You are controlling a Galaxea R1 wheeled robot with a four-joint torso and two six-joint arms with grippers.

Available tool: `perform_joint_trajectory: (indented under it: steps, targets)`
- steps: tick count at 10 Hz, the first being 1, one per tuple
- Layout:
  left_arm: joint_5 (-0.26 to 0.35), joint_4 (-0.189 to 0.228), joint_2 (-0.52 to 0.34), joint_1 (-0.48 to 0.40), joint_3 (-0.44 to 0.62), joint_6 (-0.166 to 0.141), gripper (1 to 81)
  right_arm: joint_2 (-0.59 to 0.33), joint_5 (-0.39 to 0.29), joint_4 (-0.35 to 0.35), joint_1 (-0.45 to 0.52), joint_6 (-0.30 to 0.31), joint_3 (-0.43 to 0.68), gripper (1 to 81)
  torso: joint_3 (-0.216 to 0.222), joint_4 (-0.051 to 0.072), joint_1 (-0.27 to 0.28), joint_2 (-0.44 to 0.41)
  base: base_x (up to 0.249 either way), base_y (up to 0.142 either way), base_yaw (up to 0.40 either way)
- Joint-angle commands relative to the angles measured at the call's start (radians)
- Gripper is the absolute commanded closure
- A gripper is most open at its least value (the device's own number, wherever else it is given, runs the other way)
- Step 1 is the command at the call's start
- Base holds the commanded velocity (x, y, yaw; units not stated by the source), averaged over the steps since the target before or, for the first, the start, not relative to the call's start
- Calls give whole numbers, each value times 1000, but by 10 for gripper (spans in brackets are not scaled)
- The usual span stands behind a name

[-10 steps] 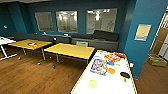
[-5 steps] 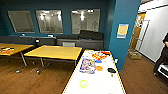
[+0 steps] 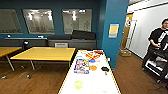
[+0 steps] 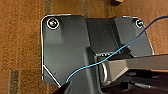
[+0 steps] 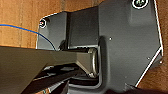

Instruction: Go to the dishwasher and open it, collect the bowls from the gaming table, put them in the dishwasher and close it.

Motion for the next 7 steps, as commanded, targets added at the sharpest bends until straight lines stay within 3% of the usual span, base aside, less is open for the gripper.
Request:
perform_joint_trajectory:
  steps: [1,7]
  targets:
    - [46,-5,-9,-35,1,-1,10,1,-56,-8,45,-2,5,10,0,0,0,0,0,-61,0]
    - [47,-7,-11,-34,2,-1,10,3,-56,-10,47,-2,1,10,0,0,0,0,0,-10,0]
